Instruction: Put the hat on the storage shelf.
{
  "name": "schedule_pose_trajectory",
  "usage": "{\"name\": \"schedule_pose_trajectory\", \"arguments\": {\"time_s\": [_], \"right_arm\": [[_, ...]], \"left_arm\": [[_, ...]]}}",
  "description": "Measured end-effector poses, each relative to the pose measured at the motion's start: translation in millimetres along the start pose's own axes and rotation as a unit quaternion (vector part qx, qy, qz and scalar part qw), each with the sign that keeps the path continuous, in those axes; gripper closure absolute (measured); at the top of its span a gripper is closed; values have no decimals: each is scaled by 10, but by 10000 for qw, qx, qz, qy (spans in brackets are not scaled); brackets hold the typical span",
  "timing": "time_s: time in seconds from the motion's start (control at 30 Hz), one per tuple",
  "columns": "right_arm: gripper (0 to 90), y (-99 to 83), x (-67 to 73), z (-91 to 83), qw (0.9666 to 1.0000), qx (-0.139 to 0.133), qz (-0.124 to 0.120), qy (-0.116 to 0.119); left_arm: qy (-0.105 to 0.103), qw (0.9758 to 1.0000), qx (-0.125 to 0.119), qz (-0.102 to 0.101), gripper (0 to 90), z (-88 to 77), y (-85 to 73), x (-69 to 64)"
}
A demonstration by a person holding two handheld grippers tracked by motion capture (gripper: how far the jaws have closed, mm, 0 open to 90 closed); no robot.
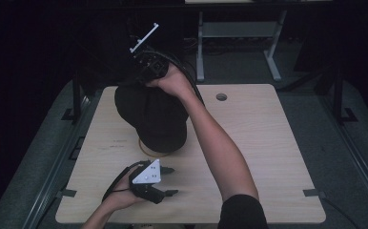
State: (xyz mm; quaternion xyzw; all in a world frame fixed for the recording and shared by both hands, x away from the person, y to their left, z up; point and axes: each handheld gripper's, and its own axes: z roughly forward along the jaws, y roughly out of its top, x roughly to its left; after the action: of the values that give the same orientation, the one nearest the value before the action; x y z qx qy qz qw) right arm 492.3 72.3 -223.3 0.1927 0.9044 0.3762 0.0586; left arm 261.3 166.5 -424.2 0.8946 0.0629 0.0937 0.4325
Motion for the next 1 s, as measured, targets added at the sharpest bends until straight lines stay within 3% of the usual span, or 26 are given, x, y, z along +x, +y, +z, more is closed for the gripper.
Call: {"name": "schedule_pose_trajectory", "arguments": {"time_s": [0.07, 0.33, 0.63, 0.83, 1.0], "right_arm": [[495, -13, -16, 9, 9998, 36, 124, 118], [385, -36, 39, -73, 9999, -130, -44, 73], [374, -84, 38, -170, 9996, -281, -102, -14], [355, -128, 49, -192, 9993, -338, -122, 39], [340, -171, 60, -264, 9989, -449, -18, 124]], "left_arm": [[-6, 10000, 55, 14, 326, -2, -8, 5], [-28, 10000, 47, -35, 314, -5, -20, 6], [-60, 10000, 52, -41, 314, 5, -29, 1], [-16, 10000, -13, -83, 314, -3, -34, -4], [25, 9999, 69, -107, 305, -13, -53, 24]]}}
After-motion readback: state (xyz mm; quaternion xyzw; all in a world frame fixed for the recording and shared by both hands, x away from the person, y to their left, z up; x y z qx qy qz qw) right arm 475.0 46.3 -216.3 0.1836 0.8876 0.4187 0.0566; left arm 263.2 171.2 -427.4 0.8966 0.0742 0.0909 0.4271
